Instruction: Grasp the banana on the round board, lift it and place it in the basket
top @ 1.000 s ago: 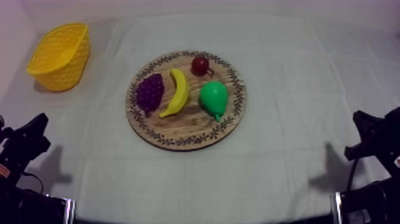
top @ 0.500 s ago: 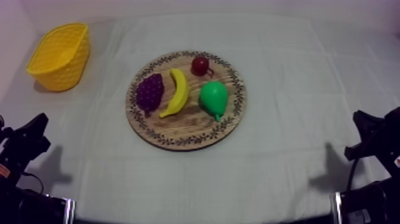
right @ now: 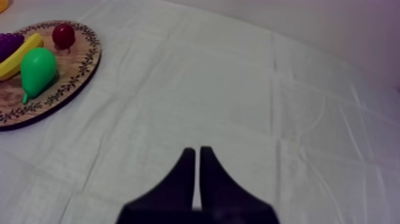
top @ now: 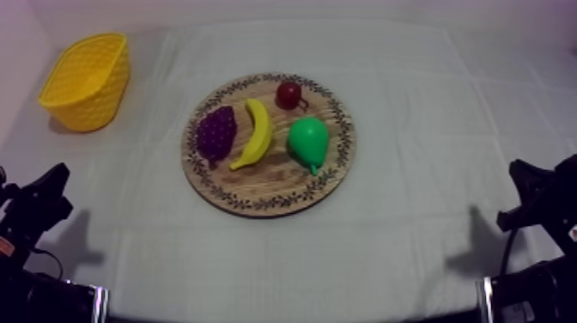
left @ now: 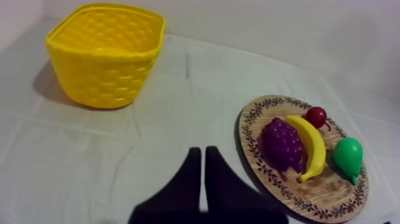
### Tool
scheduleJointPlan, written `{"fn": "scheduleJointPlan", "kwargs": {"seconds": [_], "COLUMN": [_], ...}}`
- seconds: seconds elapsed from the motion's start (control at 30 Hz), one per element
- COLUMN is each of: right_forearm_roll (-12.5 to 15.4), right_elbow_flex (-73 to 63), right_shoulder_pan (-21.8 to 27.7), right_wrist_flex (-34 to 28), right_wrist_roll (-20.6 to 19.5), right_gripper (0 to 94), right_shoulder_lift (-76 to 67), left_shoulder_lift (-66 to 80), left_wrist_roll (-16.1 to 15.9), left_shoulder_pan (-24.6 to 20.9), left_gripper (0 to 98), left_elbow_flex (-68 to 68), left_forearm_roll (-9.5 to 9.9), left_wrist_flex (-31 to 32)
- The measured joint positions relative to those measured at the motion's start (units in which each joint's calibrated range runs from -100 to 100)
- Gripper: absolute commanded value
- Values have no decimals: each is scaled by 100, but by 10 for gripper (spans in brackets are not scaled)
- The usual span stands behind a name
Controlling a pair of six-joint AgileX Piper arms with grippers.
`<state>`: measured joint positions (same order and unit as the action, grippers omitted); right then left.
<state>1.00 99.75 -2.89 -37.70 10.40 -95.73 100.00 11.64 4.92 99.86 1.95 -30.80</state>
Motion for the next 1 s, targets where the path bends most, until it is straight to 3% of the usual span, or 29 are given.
{"fn": "scheduleJointPlan", "kwargs": {"seconds": [0.3, 0.43, 0.63, 0.8, 1.0], "right_forearm_roll": [0, 0, 0, 0, 0], "right_elbow_flex": [0, 0, 0, 0, 0], "right_shoulder_pan": [0, 0, 0, 0, 0], "right_wrist_flex": [0, 0, 0, 0, 0], "right_wrist_roll": [0, -3, -3, -3, -3], "right_gripper": [4, 4, 4, 4, 4], "right_shoulder_lift": [0, 0, 0, 0, 0], "left_shoulder_lift": [0, 0, -282, -1464, -3180], "left_wrist_roll": [-224, -325, -564, -761, -665], "left_shoulder_pan": [3, 19, 31, 98, 533], "left_gripper": [13, 7, 2, 1, 1], "left_elbow_flex": [0, -356, -1598, -3050, -4848], "left_forearm_roll": [-5, 39, 168, 192, 454], "left_wrist_flex": [-19, -363, -919, -1326, -1670]}}
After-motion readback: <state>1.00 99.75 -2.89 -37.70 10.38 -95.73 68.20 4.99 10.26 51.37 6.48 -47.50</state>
